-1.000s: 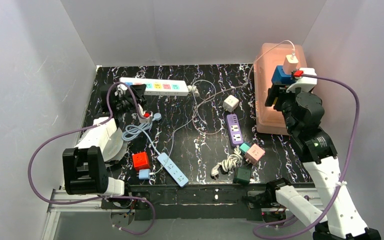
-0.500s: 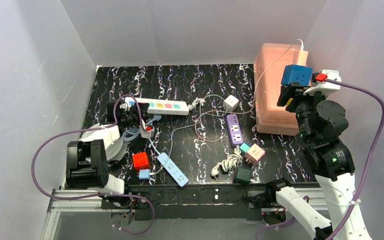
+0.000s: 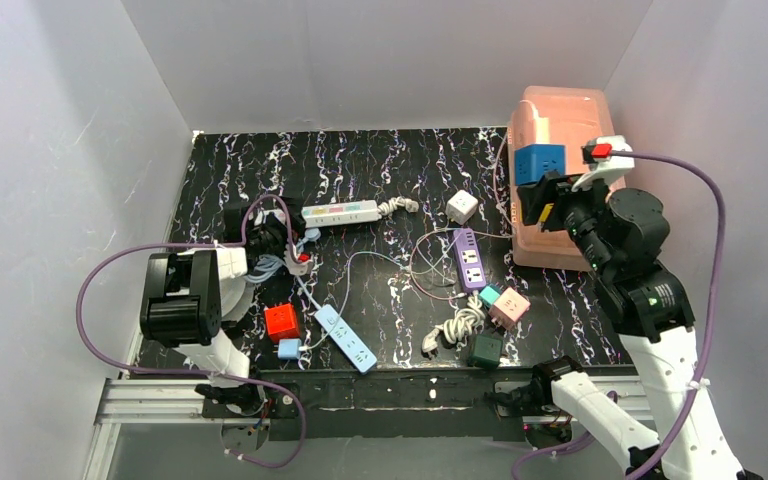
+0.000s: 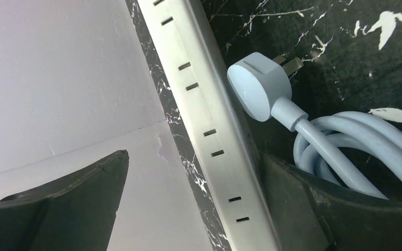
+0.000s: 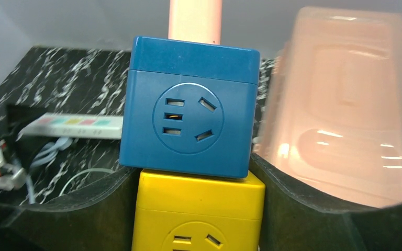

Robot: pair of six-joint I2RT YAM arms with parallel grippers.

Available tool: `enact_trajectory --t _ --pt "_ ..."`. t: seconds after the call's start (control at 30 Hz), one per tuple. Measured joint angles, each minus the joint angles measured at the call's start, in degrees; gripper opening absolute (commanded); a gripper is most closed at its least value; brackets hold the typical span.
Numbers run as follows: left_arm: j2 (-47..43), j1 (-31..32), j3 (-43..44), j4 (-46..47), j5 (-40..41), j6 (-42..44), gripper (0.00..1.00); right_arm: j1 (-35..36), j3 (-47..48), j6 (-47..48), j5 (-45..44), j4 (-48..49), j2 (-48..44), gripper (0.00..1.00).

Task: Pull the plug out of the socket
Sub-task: Place the socket at the center of the board.

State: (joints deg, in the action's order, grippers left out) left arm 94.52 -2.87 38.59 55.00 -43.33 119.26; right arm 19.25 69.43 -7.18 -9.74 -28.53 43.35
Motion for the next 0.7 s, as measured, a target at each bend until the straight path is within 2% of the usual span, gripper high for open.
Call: enact_trajectory --t 0.2,0.3,0.43,0.53,0.6,0.7 --pt "-2.1 0.3 -1.0 -0.5 1.4 0.1 0.98 0.0 -2.9 -2.1 11.5 -0.5 1.0 0.01" --pt "-6.7 0.2 -2.9 -5.7 2.4 0.4 0.98 0.0 -3.6 -3.0 15.0 -0.5 1.4 0.01" --pt "-17.8 0.0 -3.0 -22.9 2.5 0.5 0.98 1.0 -3.6 -3.5 17.6 -0.5 2.1 0.01" --pt "-25.6 -0.1 1.0 -38.9 1.6 0.6 0.98 2.5 -3.6 -3.6 18.3 -0.6 2.8 0.01" --pt "-28.4 -0.1 4.7 -47.2 0.9 0.6 0.98 3.5 -3.6 -3.6 18.5 -0.6 3.5 0.01" --pt "-29.9 0.0 8.3 -54.8 0.5 0.1 0.98 4.9 -3.6 -3.6 18.5 -0.7 4.2 0.01"
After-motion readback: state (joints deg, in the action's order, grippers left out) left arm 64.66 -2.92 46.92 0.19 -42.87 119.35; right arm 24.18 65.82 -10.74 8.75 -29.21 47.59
